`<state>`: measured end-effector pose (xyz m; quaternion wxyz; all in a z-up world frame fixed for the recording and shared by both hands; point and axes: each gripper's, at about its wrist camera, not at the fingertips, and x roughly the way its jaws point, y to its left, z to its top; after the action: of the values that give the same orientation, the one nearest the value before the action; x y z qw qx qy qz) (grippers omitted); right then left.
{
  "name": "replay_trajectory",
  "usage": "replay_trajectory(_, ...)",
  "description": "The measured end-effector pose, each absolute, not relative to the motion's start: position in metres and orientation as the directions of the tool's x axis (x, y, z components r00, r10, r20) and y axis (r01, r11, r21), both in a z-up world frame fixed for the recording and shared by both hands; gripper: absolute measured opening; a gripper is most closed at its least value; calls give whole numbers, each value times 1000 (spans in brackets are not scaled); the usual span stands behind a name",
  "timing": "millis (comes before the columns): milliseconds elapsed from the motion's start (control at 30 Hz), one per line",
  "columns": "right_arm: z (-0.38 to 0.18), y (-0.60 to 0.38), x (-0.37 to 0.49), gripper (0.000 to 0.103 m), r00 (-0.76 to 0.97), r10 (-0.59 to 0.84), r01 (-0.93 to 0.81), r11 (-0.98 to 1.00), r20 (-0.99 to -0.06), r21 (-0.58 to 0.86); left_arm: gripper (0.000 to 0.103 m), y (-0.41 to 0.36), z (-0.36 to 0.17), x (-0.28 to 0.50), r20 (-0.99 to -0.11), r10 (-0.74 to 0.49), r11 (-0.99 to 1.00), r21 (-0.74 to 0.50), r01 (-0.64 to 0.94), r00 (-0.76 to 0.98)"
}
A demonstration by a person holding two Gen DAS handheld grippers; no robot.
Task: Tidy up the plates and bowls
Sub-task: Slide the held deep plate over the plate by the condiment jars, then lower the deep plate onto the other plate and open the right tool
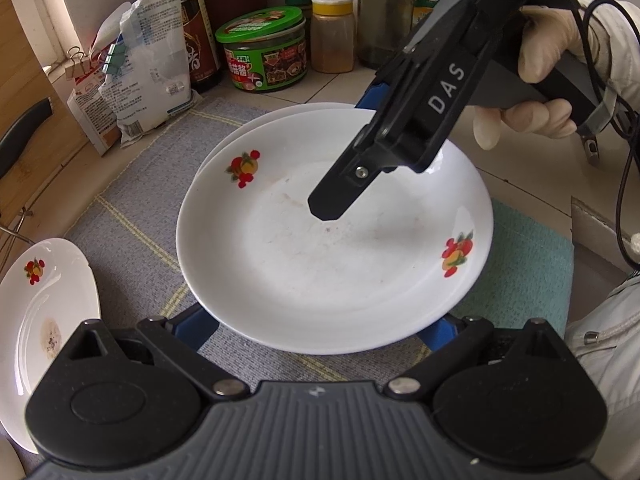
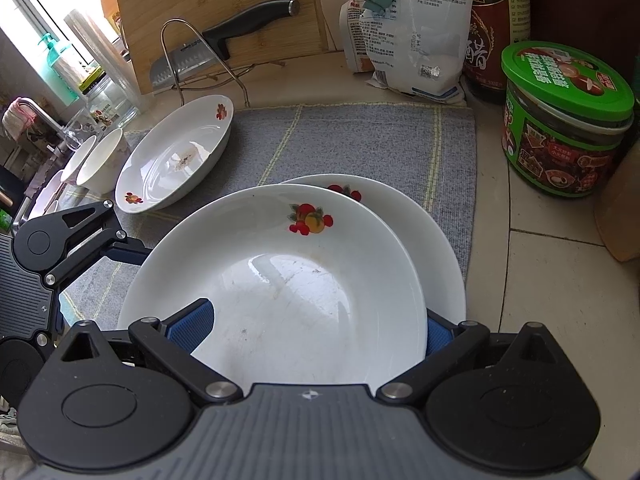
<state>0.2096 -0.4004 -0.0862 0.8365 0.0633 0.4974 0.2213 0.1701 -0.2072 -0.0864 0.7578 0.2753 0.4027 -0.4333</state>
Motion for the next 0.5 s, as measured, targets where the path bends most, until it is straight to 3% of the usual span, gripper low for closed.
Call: replay_trajectory(500, -84, -404, 204, 103, 411, 435, -298, 894, -801, 333, 100, -206, -82, 170, -857, -422, 450, 87, 889, 297)
